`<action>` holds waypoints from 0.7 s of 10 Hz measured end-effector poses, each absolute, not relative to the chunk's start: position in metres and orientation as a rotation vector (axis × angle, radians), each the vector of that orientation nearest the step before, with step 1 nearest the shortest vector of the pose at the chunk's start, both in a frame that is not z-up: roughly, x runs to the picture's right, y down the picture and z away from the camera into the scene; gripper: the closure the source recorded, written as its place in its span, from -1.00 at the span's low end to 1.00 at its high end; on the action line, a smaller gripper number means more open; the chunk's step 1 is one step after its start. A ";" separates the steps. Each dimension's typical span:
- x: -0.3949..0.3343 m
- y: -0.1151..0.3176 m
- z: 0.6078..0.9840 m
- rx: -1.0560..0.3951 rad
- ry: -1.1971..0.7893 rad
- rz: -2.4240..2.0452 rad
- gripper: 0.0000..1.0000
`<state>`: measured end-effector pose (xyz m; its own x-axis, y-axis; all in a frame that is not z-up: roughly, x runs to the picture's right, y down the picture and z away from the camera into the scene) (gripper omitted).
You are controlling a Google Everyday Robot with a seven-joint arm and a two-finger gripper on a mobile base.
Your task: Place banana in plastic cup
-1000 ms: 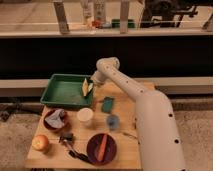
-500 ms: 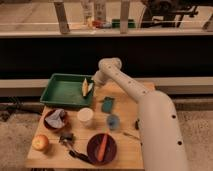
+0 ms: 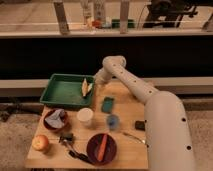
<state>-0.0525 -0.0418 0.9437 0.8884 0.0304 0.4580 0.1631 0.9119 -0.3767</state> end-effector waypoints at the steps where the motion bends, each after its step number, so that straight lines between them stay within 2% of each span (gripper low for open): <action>1: -0.063 -0.046 0.941 -0.431 -0.478 -0.074 -0.60; 7: -0.119 -0.061 0.930 -0.459 -0.479 -0.120 -0.60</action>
<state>-0.1187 -0.0609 0.9302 0.8827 -0.0058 0.4700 0.2172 0.8918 -0.3969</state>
